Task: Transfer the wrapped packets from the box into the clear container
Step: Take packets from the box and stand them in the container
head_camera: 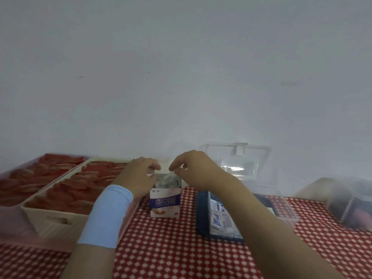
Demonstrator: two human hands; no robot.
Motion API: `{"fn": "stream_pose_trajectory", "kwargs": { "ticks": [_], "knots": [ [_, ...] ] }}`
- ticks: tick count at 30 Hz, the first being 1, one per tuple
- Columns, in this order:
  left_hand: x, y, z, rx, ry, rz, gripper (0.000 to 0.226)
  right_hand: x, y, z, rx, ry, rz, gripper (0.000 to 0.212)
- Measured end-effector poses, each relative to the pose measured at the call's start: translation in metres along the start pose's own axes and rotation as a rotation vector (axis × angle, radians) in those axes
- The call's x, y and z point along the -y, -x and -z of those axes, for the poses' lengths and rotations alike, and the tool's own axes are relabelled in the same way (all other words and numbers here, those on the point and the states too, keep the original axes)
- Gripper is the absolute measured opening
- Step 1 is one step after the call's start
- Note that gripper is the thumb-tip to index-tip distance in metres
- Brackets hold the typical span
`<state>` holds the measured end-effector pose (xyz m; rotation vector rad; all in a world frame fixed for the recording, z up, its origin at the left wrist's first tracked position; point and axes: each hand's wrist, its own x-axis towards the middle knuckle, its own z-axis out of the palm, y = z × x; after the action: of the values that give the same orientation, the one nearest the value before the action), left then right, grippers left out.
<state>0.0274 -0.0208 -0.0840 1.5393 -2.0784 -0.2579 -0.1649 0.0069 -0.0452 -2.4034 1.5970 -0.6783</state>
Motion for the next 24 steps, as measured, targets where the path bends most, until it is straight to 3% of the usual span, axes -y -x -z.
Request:
{"fn": "stream_pose_trajectory", "kwargs": {
  "ticks": [6,14,18,24],
  "knots": [
    [0.006,-0.003,-0.001,0.079,0.032,0.019,0.027,0.003,-0.026,-0.034,0.015,0.311,0.002,0.039],
    [0.004,-0.009,-0.007,0.074,0.081,-0.043,0.020,-0.009,-0.035,-0.045,-0.092,0.517,0.032,0.017],
    [0.002,-0.011,-0.011,0.013,0.154,-0.052,0.014,-0.018,-0.033,-0.044,-0.203,0.418,0.011,0.016],
    [0.007,-0.013,-0.008,-0.113,0.214,-0.025,0.007,-0.025,-0.028,-0.039,-0.239,-0.219,-0.104,0.015]
  ]
}}
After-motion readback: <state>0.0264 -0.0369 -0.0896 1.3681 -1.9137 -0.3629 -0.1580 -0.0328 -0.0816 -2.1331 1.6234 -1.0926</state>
